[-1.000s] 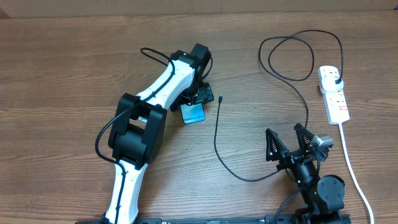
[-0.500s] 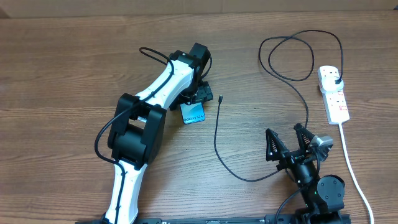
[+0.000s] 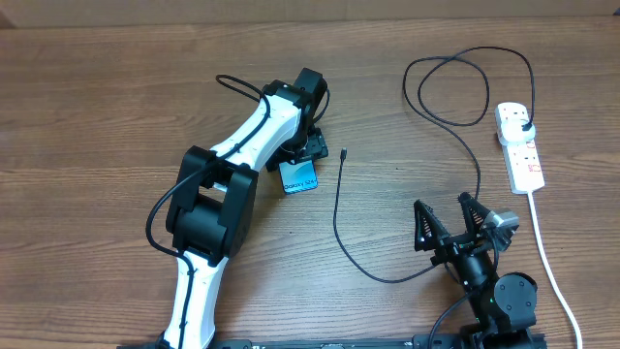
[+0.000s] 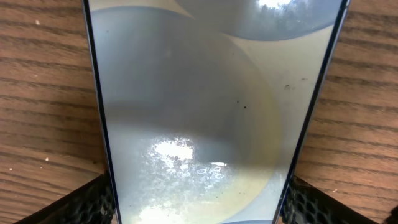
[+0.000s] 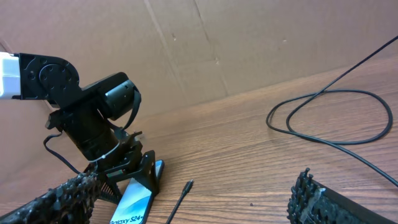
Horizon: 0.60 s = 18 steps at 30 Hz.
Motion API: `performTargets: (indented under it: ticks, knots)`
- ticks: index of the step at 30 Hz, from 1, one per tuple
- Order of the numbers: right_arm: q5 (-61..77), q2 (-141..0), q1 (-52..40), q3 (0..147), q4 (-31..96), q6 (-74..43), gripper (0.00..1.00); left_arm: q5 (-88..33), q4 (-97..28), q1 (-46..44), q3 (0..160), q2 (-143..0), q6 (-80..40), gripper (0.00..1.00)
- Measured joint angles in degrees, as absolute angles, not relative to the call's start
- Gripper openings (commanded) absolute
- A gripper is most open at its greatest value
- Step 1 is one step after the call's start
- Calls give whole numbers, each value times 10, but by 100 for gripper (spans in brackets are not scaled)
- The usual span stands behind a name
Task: Plug charger to phone and switch on socket
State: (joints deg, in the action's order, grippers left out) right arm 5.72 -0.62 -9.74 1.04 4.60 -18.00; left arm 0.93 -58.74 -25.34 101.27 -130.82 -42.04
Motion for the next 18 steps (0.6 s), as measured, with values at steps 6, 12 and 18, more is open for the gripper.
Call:
performTargets:
  ticks: [6, 12, 18]
  knots:
    - [57, -6, -97, 10, 46, -180, 100, 11, -587, -254, 1013, -1308, -420, 77]
    - [57, -6, -97, 10, 46, -180, 100, 11, -587, -254, 1012, -1307, -420, 70]
    - [57, -6, -97, 10, 46, -180, 100, 11, -587, -254, 1012, -1307, -420, 61]
